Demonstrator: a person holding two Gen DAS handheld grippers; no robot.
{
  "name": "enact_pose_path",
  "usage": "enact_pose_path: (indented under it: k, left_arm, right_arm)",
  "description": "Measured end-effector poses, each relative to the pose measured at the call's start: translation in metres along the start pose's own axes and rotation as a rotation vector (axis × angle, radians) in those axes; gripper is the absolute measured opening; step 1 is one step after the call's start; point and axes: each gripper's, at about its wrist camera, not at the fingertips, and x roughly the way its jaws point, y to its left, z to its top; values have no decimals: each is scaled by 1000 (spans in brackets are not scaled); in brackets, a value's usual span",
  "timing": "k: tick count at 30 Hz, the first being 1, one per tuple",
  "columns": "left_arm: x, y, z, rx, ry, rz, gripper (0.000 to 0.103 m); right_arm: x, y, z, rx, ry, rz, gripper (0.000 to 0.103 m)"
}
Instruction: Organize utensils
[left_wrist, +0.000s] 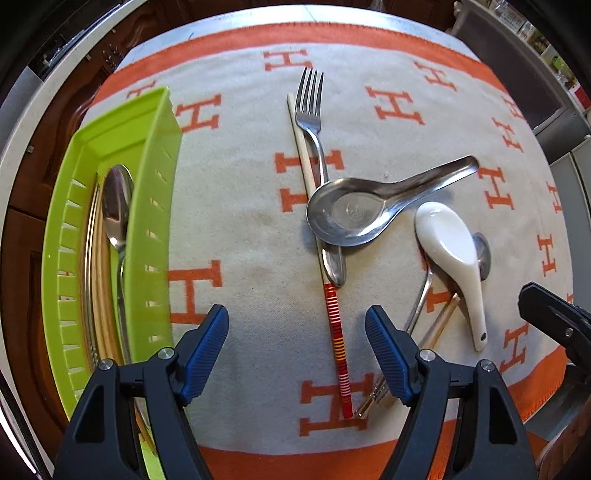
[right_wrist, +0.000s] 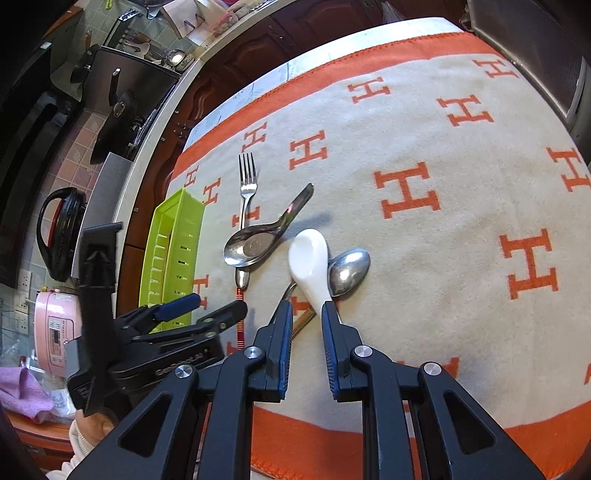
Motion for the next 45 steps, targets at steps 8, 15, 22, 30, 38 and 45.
enact_pose_path:
  k: [8,15,22,30,38,45]
  left_arm:
    - [8,0,3,-30,26,-14,73]
    - [0,9,14,-34,8,-21,32]
    - [-5,35,16,-91,0,-39,4]
    - [-24,62,-4,-127,-39,-96,3]
    - [-96,96,-27,-130,-196,-111,3]
    - [-110,139,-35,-153,-241,-26,3]
  right_arm:
    - [12,-20,4,33,24,36,16]
    - [24,-32,4,72,37,59,16]
    - [28,-32,1,78,32,62,16]
    - [22,-25,0,54,24,65,16]
    - [29,1,19,9,-19,59,29]
    - [55,18,48,4,-56,26,29]
